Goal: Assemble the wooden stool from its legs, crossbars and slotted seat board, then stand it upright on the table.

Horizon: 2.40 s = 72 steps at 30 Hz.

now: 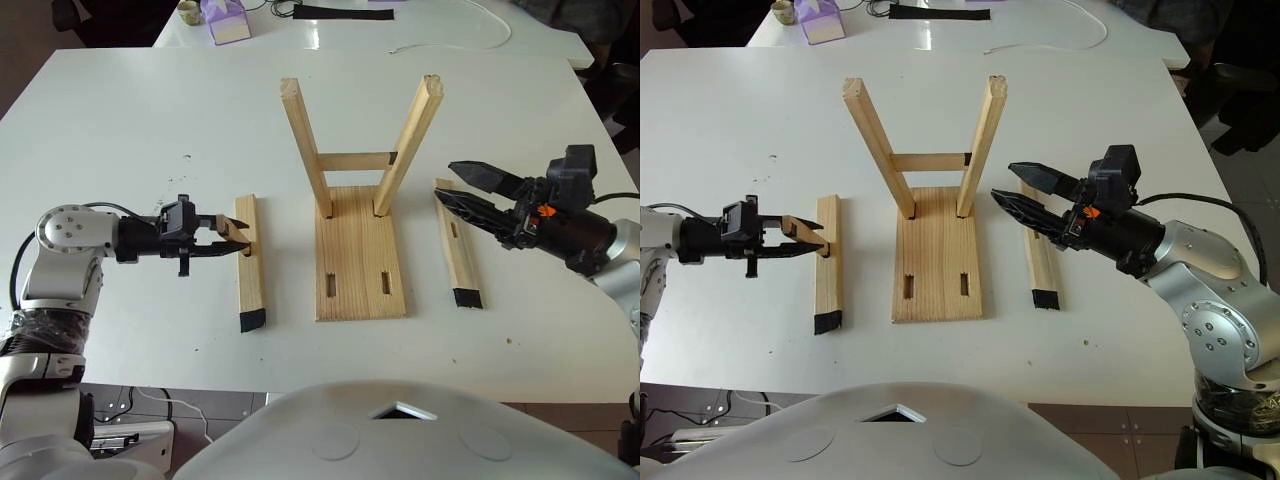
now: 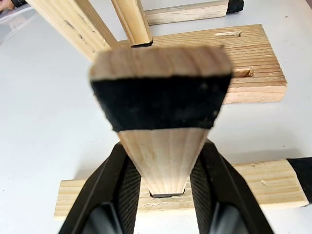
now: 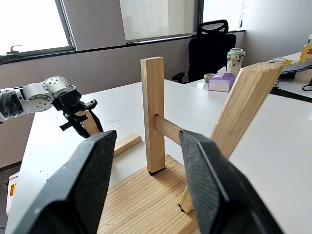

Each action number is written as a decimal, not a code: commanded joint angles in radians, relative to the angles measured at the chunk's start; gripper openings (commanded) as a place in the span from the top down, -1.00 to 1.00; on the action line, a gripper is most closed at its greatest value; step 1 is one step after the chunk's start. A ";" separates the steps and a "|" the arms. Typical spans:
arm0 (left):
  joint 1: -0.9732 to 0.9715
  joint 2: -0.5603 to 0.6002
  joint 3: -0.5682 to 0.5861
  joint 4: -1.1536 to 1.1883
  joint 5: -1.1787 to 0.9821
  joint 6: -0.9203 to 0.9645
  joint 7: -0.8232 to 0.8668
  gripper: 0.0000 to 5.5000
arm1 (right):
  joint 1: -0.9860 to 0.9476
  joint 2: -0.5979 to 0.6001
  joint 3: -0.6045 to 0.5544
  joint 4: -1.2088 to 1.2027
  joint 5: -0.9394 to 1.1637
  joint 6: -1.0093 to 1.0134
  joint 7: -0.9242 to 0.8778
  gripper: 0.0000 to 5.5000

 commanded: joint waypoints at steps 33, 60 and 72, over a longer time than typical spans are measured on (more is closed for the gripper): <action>0.171 -0.155 -0.010 0.030 -0.019 0.110 0.197 0.52 | -0.056 -0.017 0.078 0.055 -0.159 -0.035 0.059 0.14; 0.223 -0.138 0.270 -0.411 -0.425 0.511 0.321 -0.09 | -0.003 -0.015 0.103 0.060 -0.266 -0.080 0.081 0.14; 0.058 -0.171 0.342 -0.574 -0.581 0.652 0.505 0.13 | 0.001 -0.006 0.102 0.048 -0.264 -0.082 0.069 0.14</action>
